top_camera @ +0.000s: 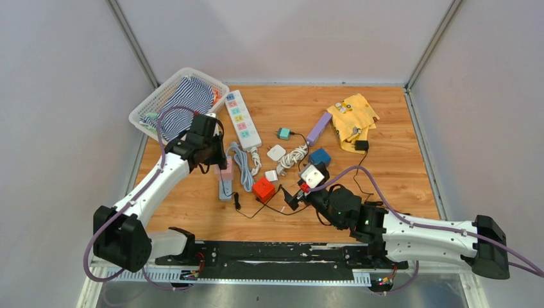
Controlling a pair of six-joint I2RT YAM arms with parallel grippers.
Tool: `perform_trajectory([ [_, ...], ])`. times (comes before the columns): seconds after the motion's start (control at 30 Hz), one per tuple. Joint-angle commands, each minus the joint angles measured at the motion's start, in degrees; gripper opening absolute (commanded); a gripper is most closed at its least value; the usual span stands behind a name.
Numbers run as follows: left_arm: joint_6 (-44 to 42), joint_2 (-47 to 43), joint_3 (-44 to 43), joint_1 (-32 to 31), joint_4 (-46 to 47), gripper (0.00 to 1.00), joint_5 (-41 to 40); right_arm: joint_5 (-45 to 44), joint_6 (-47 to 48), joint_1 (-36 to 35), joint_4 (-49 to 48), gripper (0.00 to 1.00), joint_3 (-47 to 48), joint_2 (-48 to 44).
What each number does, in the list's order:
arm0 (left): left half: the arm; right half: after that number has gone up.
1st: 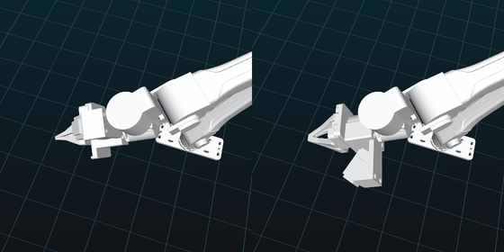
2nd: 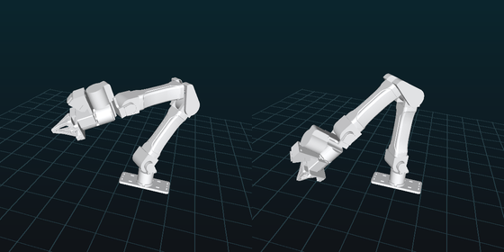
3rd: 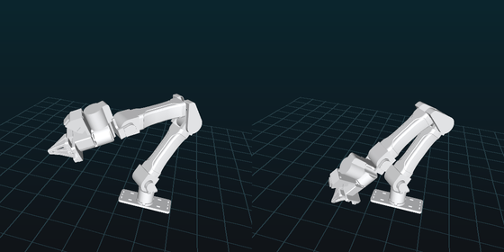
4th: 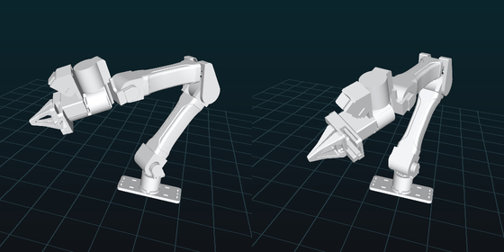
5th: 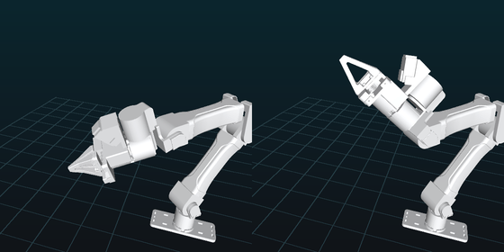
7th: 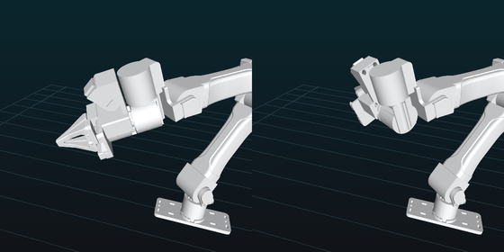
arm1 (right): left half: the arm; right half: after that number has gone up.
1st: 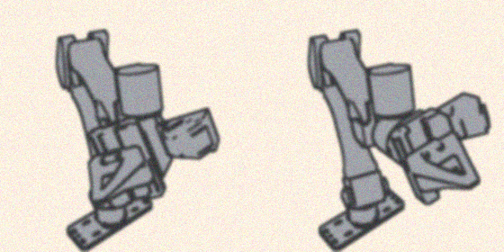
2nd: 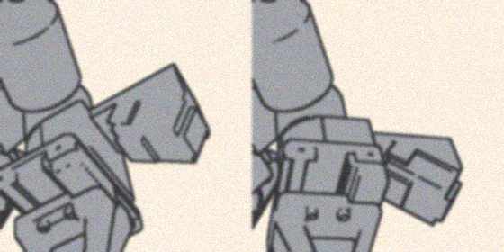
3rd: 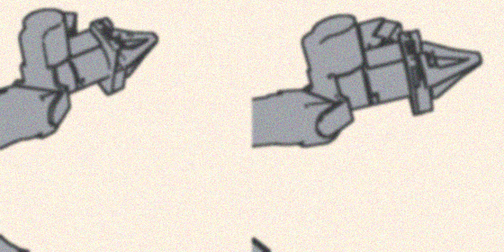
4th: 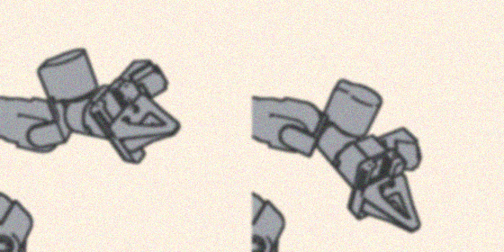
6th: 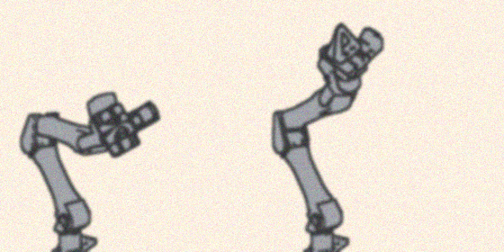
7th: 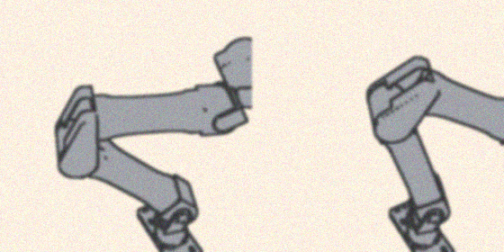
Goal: Insert the plug
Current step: Insert the plug into the socket.
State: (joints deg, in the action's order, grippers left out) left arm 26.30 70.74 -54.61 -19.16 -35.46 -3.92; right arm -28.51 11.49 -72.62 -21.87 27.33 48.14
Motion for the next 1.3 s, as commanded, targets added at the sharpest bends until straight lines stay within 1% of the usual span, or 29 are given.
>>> perform_trajectory([
  [0.0, -2.1, 7.01, 0.7, -0.88, -9.23, 0.0, 2.31, -0.47, -0.52, 0.11, -0.58, 1.0, -1.0, -1.79],
  [0.1, -0.63, 8.36, 3.19, -1.01, -8.9, 0.0, 3.24, -0.61, -0.42, 0.11, -0.54, 1.0, -1.19, -2.64],
  [0.2, -0.14, 8.01, 6.03, -1.14, -8.9, 0.0, 2.15, -1.06, -0.32, 0.11, -0.76, 1.0, -1.41, -2.67],
  [0.23, -0.08, 7.58, 6.5, -1.15, -8.98, 0.02, 1.78, -0.84, -0.4, 0.15, -0.8, 1.0, -1.36, -2.69],
  [0.27, 0.01, 7.12, 6.64, -1.15, -9.04, 0.08, 1.51, -0.51, -0.49, 0.12, -0.81, 1.0, -1.33, -2.51],
  [0.3, 0.12, 6.42, 6.45, -1.15, -9.09, 0.18, 1.26, -0.23, -0.56, 0.11, -0.81, 1.0, -1.29, -2.4],
  [0.33, 0.29, 5.76, 6.0, -1.15, -9.09, 0.3, 1.21, -0.16, -0.58, 0.11, -0.81, 1.0, -1.28, -2.25],
  [0.37, 0.21, 5.06, 5.09, -1.15, -9.06, 0.44, 1.2, -0.22, -0.59, 0.11, -0.74, 1.0, -1.19, -2.08],
  [0.43, -1.09, 4.15, 2.04, -1.15, -9.72, 0.63, 1.32, -0.59, -0.38, 0.11, -0.72, 1.0, -1.24, -1.84],
  [0.53, -3.68, 3.59, -5.07, -1.06, -12.1, 0.81, 2.62, -0.84, -0.31, 0.11, -0.72, 1.0, -1.22, -1.18],
  [0.6, -4.87, 2.74, -9.35, -1.06, -12.92, 0.97, 3.51, -1.18, -0.6, 0.16, -0.72, 1.0, -1.14, -0.49],
  [0.63, -5.34, 2.11, -11.14, -1.06, -12.96, 0.99, 3.56, -1.27, -0.93, 0.21, -0.72, 1.0, -1.07, -0.04],
  [0.7, -5.98, 0.7, -13.61, -1.02, -12.92, 1.0, 3.57, -1.37, -1.61, 0.2, -0.37, 1.0, -0.54, 1.08],
  [0.8, -7.66, -0.47, -15.98, -0.97, -12.88, 1.0, 6.77, -1.79, -2.93, 0.2, 1.36, 1.0, 0.87, 2.27],
  [0.93, -10.64, -1.2, -16.62, -0.93, -12.78, 1.0, 11.51, -3.15, -6.31, 0.21, 5.15, 1.0, 3.51, 3.09],
  [1.0, -12.92, -1.94, -16.1, -0.6, -12.5, 1.0, 14.89, -3.76, -9.88, 0.36, 8.34, 1.0, 4.81, 3.29],
  [1.07, -14.41, -2.75, -15.14, 0.08, -11.81, 0.99, 20.78, -4.04, -13.58, 0.73, 10.81, 1.0, 6.02, 3.55],
  [1.1, -15.07, -3.3, -14.52, 0.35, -11.16, 0.94, 23.73, -4.23, -15.13, 1.06, 12.13, 1.0, 6.83, 3.85],
  [1.13, -15.85, -4.07, -13.68, 0.55, -10.28, 0.85, 26.76, -4.33, -16.34, 1.3, 13.57, 1.0, 7.61, 4.14],
  [1.17, -16.59, -4.97, -12.91, 0.6, -9.45, 0.72, 29.47, -4.28, -17.29, 1.64, 15.26, 1.0, 8.56, 4.64],
  [1.2, -16.86, -6.08, -12.08, 0.61, -8.15, 0.52, 30.1, -3.94, -17.95, 2.14, 16.75, 0.99, 9.49, 5.19],
  [1.23, -16.88, -7.51, -10.88, 0.61, -6.79, 0.34, 29.78, -3.52, -18.45, 2.7, 18.05, 0.98, 10.22, 5.94],
  [1.27, -16.85, -8.85, -9.62, 0.61, -5.47, 0.25, 28.84, -2.91, -18.88, 3.47, 19.23, 0.97, 10.94, 6.69],
])
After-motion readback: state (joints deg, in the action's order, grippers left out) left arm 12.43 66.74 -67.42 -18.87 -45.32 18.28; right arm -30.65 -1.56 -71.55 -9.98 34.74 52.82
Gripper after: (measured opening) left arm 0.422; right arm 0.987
